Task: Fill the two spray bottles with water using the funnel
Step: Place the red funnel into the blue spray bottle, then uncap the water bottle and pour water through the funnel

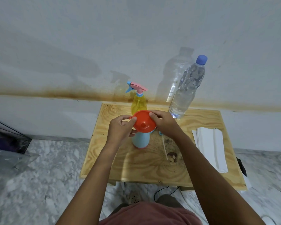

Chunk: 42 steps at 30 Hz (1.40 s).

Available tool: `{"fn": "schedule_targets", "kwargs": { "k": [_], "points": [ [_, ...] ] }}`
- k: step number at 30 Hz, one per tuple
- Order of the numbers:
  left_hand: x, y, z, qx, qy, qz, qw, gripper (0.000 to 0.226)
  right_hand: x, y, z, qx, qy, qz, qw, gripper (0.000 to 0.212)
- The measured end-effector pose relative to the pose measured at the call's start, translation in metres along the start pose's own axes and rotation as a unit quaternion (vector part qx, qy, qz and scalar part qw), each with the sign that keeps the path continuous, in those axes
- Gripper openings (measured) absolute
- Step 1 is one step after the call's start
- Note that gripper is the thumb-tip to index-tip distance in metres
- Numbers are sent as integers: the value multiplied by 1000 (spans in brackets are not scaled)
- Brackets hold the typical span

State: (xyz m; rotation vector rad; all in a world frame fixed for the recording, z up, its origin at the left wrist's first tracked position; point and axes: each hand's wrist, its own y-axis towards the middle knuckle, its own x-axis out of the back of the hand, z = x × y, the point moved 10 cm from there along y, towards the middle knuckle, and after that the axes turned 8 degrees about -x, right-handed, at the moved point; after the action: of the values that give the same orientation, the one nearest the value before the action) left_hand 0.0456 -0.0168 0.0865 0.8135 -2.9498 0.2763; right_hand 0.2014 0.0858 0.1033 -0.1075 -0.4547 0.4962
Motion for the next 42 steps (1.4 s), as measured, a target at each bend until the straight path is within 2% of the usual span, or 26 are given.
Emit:
{"fn": "schedule_targets", "kwargs": {
  "k": [4, 9, 13, 16, 19, 22, 25, 31, 36, 39, 42],
  "points": [
    [0, 5, 2, 1, 3, 0, 1000, 19, 2, 5, 4, 9, 3, -7, 1000, 27],
    [-2, 10, 12, 21, 18, 4, 1000, 15, -5, 14, -7, -21, -15, 6, 1000, 28],
    [-3, 12, 22, 21, 45, 5, 999, 25, -11, 18, -22, -53, -24, 7, 998, 31],
    [-3, 11, 19, -20, 57, 0, 998, 26, -7, 13, -30, -76, 7, -41, 996, 25],
    [-2, 9, 17, -45, 65, -7, 997, 20, 3, 5, -32, -61, 35, -111, 991, 13],
    [-2, 9, 17, -42, 68, -13, 997, 10, 0, 2, -32, -50, 36, -107, 992, 7],
    [-2, 11, 20, -30, 84, -11, 996, 10, 2, 1, -33, -51, 34, -99, 993, 17],
    [3, 14, 2, -62, 176, -6, 982, 32, 38, -7, -38, -28, 25, -142, 989, 26],
    [-9, 16, -67, -165, 179, -51, 969, 29, 110, -19, -56, -32, 18, -246, 969, 26],
    [-61, 27, -113, -207, 134, 7, 969, 31, 150, -13, -69, -56, 36, -285, 956, 33],
    [-129, 49, -142, -201, 115, 91, 968, 44, 173, 9, -71, -63, 32, -276, 959, 57]
  ]
}}
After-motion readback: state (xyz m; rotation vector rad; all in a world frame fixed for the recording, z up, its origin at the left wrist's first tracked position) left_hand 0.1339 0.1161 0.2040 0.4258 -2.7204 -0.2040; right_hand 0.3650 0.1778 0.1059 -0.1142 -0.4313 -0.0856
